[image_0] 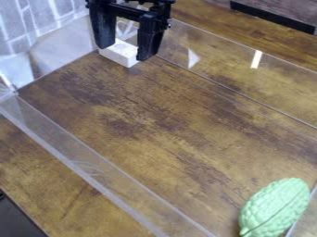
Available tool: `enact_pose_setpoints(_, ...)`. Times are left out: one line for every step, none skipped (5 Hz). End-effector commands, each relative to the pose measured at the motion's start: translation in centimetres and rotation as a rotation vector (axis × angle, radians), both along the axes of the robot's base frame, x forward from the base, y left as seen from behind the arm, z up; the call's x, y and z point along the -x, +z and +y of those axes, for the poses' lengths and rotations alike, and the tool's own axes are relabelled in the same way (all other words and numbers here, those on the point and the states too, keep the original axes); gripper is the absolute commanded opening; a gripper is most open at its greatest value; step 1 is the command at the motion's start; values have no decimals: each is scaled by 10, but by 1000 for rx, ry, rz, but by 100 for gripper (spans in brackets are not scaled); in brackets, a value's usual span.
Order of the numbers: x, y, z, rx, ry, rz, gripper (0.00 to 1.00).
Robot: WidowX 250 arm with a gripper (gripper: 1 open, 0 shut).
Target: Put the white object in the blue tray
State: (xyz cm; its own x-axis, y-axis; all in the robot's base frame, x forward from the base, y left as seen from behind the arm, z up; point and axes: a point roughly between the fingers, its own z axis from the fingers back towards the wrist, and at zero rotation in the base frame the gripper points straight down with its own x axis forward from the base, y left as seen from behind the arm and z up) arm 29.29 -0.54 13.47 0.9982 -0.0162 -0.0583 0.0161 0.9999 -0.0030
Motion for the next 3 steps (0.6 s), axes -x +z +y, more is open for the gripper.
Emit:
enact_pose_setpoints(-7, -7, 6, -13, -18, 0, 100)
enact_pose_setpoints(-18, -13, 17, -29, -23, -5, 100)
enact_pose_setpoints(-25, -10, 26, -31, -20, -15, 100)
